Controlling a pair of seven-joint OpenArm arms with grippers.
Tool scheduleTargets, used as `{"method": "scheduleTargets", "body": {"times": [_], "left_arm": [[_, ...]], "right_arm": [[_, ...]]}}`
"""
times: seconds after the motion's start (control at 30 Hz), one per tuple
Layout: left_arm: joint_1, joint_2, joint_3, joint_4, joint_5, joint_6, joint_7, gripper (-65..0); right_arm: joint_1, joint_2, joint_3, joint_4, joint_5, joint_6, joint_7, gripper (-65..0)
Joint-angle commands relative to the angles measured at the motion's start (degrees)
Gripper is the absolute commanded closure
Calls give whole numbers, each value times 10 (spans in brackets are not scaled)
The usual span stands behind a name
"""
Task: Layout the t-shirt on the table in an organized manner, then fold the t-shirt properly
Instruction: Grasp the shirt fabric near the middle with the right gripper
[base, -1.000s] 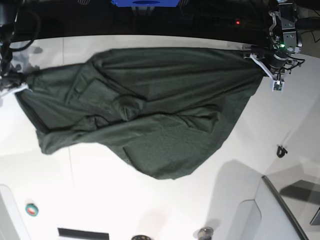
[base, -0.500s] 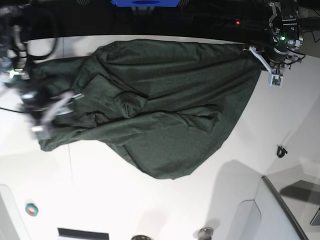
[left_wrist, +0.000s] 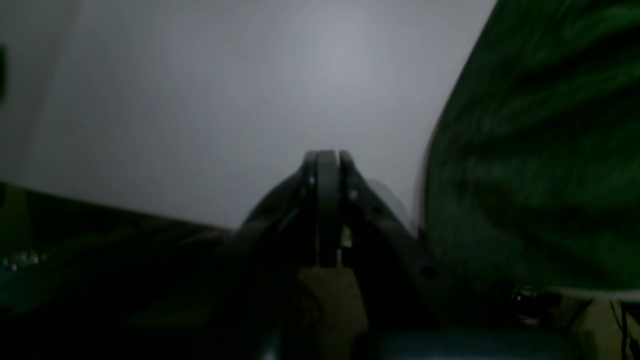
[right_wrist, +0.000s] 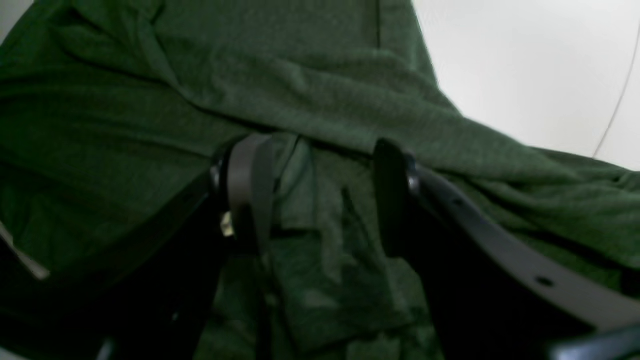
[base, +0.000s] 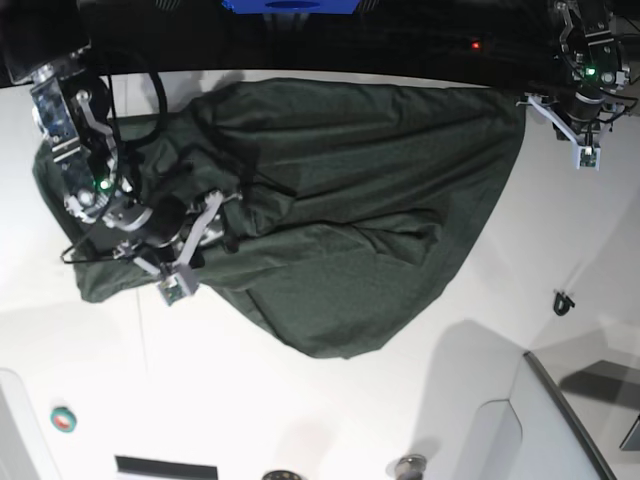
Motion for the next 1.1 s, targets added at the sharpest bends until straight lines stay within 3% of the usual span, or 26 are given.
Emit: {"method": "scheduleTargets", "body": {"times": [0.0, 0.07, 0.27, 0.6, 0.67, 0.83, 1.07], "left_arm": [[-1, -8, -4, 10, 0, 1, -9, 0], [-1, -6, -1, 10, 0, 1, -9, 0], [-2, 11, 1, 9, 0, 1, -9, 0], [-3, 15, 1, 4, 0, 1, -10, 0], [-3, 15, 2, 0, 0, 1, -10, 0], [-4, 15, 2, -15, 0, 1, -12, 0], [-1, 14, 1, -16, 0, 1, -12, 0]], "right_arm": [[6, 5, 17, -8, -2, -26, 8, -293], [6, -1, 45, -34, 3, -43, 10, -293], [9, -71, 159, -112, 3, -41, 9, -293], [80, -80, 164, -238, 3, -41, 12, -282], [87, -80, 165, -247, 3, -41, 12, -234], [110, -80, 165, -253, 3, -41, 10, -30], [168, -80, 165, -255, 3, -41, 11, -3]]}}
